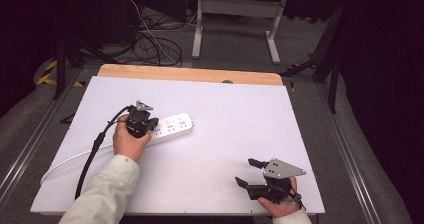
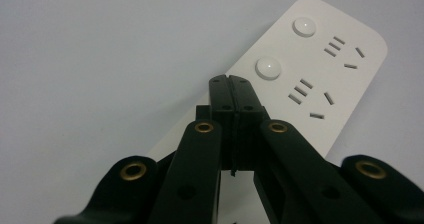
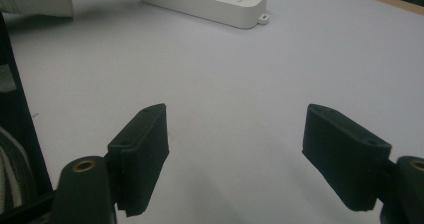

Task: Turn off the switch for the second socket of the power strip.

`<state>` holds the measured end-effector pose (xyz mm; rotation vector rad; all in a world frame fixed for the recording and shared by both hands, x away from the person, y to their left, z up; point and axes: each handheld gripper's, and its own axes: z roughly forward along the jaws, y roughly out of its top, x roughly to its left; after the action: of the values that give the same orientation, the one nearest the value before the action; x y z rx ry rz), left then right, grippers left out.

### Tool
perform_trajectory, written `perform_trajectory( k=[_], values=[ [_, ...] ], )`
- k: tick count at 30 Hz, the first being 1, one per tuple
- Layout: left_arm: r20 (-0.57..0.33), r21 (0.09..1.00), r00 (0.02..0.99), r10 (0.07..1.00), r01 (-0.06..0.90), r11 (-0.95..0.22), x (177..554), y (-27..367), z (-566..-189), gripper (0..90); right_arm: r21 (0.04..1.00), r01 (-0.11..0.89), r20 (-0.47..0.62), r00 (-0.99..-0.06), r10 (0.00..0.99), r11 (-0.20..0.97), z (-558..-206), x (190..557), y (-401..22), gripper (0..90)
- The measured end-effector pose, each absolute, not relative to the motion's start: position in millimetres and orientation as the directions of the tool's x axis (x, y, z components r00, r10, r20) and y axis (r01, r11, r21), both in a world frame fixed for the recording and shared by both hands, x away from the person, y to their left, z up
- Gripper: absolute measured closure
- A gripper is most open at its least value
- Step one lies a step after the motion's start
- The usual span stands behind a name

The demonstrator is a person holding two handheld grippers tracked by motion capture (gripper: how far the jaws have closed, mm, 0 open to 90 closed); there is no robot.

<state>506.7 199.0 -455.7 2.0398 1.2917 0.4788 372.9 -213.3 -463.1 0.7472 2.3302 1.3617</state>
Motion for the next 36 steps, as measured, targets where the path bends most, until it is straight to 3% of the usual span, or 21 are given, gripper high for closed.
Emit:
perform_trajectory(
  k=[36],
  values=[
    [0.055, 0.736, 0.439, 0.897, 0.589, -0.334, 500.1, 190.8, -464.6, 90.0, 0.875, 0.267, -0.021, -0.812, 0.583, 0.404, -463.0, 372.0, -212.8, 27.0]
  ],
)
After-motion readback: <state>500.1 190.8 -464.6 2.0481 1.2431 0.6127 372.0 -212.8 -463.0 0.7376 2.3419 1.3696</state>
